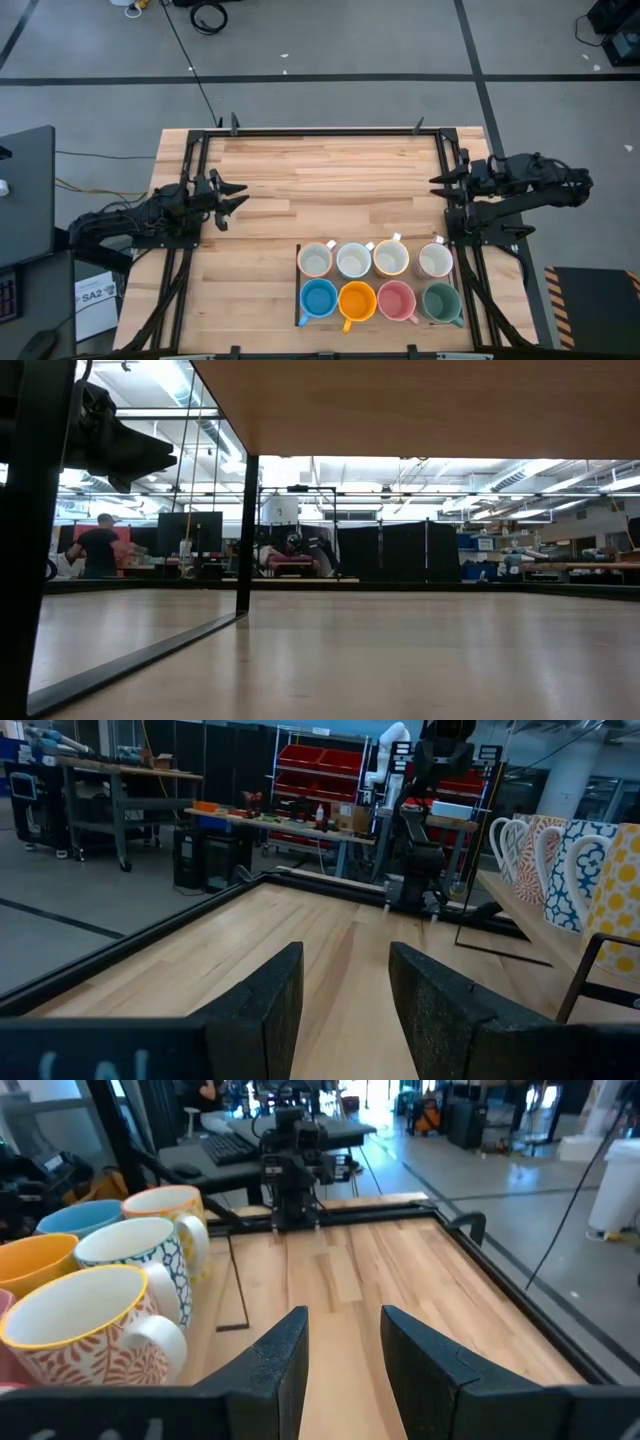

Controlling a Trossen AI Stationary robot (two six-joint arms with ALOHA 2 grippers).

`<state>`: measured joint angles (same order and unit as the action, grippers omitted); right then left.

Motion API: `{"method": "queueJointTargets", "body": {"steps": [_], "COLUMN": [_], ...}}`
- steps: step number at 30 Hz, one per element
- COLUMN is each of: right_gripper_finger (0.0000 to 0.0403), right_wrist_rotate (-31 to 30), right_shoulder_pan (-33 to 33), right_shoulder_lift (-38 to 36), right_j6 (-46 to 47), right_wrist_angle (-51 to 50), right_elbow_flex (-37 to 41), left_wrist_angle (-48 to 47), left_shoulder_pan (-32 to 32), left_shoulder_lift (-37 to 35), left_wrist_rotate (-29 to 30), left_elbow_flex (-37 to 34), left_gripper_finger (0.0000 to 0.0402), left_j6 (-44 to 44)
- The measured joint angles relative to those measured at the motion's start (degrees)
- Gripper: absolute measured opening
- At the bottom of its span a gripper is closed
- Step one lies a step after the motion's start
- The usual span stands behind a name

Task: Place coffee mugs
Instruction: Return to Home Position

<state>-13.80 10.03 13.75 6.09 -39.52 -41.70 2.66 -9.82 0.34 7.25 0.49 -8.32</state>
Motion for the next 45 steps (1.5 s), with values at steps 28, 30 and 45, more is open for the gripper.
{"method": "queueJointTargets", "body": {"steps": [28,30,45], "right_gripper_finger": [0.0132,0.0132,0.0132], "right_wrist_rotate": [-0.3,-0.2,-4.4], "right_shoulder_pan": [-0.1,-0.1,-0.6], "right_shoulder_lift": [-12.7,-12.6,-12.7], "right_j6": [-14.0,-14.1,-15.8], "right_wrist_angle": [35.8,38.9,50.4], "right_elbow_flex": [25.4,27.6,37.6], "left_wrist_angle": [0.4,0.4,0.4], "left_shoulder_pan": [0.0,0.0,0.0], "left_shoulder_lift": [0.0,0.0,0.0], "left_wrist_rotate": [0.0,0.0,0.0], "left_elbow_flex": [-0.1,-0.1,-0.1], "left_gripper_finger": [0.0156,0.0156,0.0156], "left_j6": [0.6,0.6,0.6]}}
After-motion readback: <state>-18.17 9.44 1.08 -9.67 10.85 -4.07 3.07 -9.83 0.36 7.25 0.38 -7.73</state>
